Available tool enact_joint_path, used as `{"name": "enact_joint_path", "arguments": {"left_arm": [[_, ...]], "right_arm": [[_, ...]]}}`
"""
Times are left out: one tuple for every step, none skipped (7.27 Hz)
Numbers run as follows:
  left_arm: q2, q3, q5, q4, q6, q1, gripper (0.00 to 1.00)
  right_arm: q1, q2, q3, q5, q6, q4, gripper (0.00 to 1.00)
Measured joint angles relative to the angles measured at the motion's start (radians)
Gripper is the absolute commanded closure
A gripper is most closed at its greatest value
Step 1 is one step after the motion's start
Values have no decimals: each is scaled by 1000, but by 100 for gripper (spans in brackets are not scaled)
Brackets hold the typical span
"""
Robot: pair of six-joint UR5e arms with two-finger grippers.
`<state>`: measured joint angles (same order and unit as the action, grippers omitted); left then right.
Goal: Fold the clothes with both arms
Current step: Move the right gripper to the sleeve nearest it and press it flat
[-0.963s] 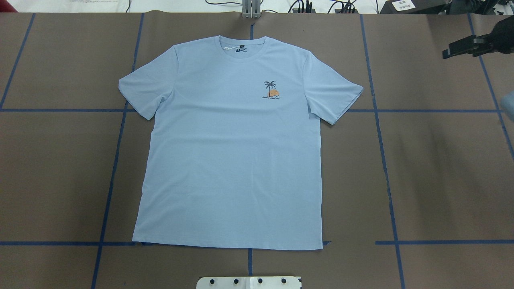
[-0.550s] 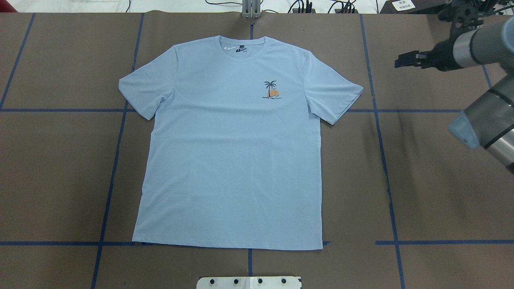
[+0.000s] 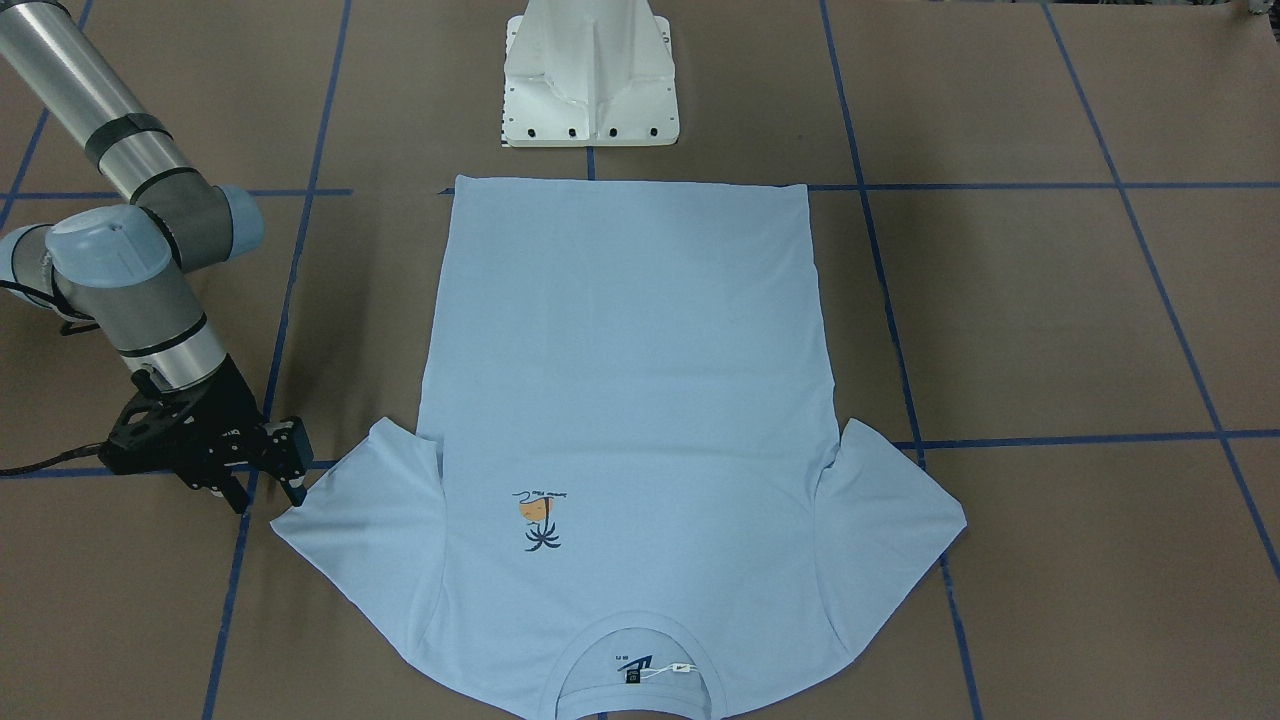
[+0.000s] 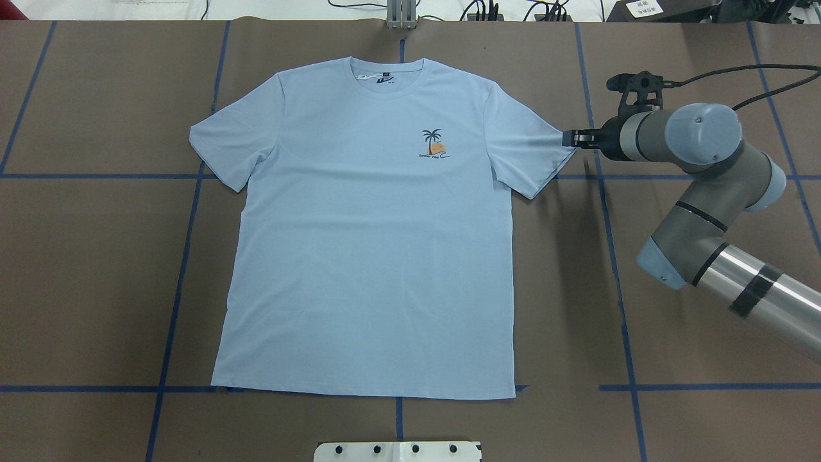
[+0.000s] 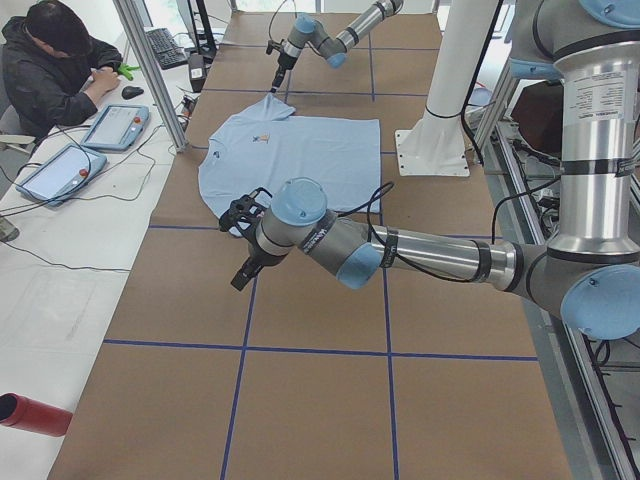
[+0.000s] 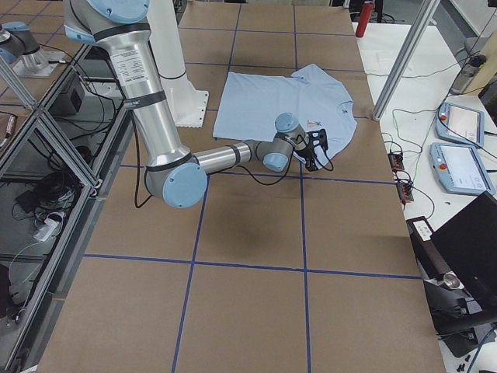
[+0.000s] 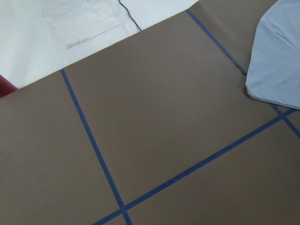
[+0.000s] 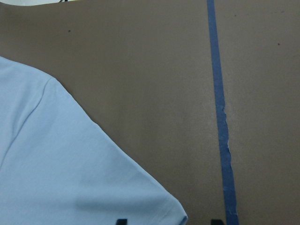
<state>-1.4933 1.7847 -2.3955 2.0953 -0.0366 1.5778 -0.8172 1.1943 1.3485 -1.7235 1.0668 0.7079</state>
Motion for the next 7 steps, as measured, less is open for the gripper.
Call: {"name": "enact_joint_path", "arguments": {"left_arm": [[2, 0, 0, 0, 0, 0, 0], [3, 1, 0, 0, 0, 1, 0], [4, 1, -1, 0, 0, 1, 0], [5, 2, -1, 0, -1, 0, 0], [5, 2, -1, 0, -1, 0, 0], [5, 2, -1, 0, -2, 0, 0], [5, 2, -1, 0, -2, 0, 0]], "right_arm": [[3, -15, -26, 17, -12, 1, 42], [3, -21, -40, 30, -36, 2, 43], [3, -23, -49, 35, -58, 1, 45], [4, -24, -52, 37, -67, 1, 47], [5, -25, -53, 37, -70, 1, 51], [6, -25, -54, 38, -71, 1, 55], [8, -25, -55, 38, -71, 1, 62]]}}
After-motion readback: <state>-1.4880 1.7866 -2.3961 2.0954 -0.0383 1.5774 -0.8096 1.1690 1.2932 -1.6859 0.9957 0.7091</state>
